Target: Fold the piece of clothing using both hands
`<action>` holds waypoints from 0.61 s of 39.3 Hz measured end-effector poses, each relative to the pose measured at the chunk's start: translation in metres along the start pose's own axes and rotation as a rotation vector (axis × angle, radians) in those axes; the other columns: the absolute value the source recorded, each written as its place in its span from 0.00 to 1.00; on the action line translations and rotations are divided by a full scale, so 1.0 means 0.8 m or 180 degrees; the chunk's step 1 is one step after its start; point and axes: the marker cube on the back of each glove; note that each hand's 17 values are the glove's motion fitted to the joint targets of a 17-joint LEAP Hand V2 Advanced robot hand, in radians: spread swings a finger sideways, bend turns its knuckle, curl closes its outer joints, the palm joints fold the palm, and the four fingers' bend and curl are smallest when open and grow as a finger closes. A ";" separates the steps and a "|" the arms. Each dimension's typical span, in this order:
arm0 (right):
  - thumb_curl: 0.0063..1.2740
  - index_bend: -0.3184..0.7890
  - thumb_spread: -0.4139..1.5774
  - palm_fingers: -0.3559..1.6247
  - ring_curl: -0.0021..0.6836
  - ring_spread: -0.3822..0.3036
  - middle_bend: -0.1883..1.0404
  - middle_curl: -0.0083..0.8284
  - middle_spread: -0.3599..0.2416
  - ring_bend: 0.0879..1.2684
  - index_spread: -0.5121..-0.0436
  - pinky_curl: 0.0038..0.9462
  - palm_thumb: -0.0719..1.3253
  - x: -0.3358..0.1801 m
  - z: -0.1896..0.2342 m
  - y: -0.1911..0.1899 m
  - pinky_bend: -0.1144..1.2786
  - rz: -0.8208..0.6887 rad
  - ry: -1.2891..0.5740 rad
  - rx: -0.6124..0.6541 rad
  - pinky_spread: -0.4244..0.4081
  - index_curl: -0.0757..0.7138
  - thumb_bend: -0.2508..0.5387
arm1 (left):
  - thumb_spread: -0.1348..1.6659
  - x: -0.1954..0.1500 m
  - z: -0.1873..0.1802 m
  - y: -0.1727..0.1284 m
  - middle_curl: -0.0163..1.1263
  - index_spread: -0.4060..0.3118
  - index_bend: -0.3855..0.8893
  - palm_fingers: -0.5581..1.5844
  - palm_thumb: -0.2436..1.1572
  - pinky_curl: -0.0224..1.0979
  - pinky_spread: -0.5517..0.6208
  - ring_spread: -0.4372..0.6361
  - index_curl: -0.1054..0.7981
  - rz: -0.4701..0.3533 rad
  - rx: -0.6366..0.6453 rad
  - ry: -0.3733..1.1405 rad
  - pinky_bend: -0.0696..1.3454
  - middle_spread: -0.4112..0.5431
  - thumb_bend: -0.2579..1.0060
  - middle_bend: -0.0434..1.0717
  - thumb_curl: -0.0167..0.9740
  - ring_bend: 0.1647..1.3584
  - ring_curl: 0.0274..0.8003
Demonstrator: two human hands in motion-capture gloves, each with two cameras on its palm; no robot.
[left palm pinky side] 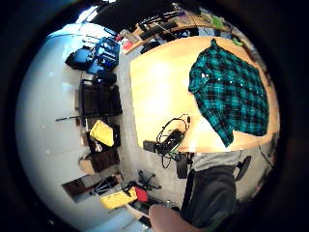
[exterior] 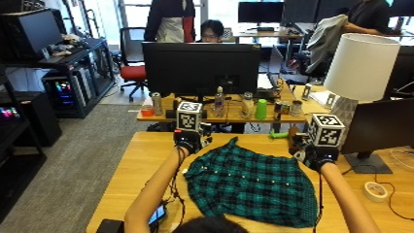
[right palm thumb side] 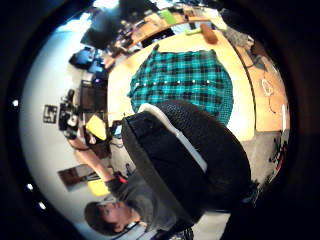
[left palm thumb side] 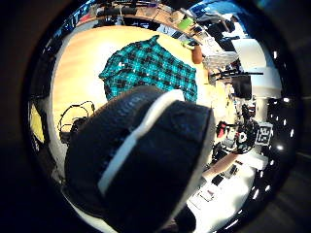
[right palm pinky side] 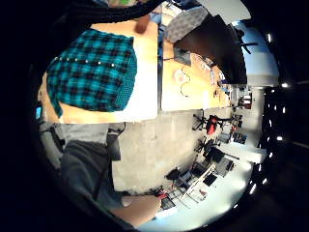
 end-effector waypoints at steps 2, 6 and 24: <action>0.09 0.42 0.78 0.40 0.36 0.65 0.31 0.32 0.54 0.27 0.38 0.28 0.19 0.000 0.005 0.000 0.39 -0.0041 0.0007 -0.0033 0.76 0.37 0.33 | 0.58 0.004 0.007 0.003 0.15 0.49 0.42 0.24 0.13 0.21 0.88 0.86 0.32 0.0056 -0.0031 -0.0130 0.34 0.71 0.16 0.20 0.12 0.29 0.17; 0.10 0.42 0.79 0.40 0.37 0.65 0.31 0.34 0.54 0.27 0.38 0.29 0.20 0.002 0.017 0.001 0.38 -0.0066 0.0042 -0.0107 0.76 0.38 0.33 | 0.59 0.012 0.025 0.009 0.16 0.49 0.42 0.24 0.13 0.22 0.88 0.86 0.33 0.0164 -0.0144 -0.0376 0.34 0.71 0.16 0.20 0.13 0.30 0.18; 0.14 0.42 0.79 0.40 0.42 0.63 0.30 0.38 0.55 0.26 0.39 0.33 0.27 0.002 0.198 -0.010 0.38 -0.0391 0.0116 -0.0871 0.76 0.43 0.30 | 0.65 0.074 0.231 -0.004 0.18 0.45 0.46 0.37 0.22 0.28 0.76 0.67 0.44 0.1112 -0.0940 -0.0484 0.38 0.60 0.20 0.16 0.20 0.36 0.25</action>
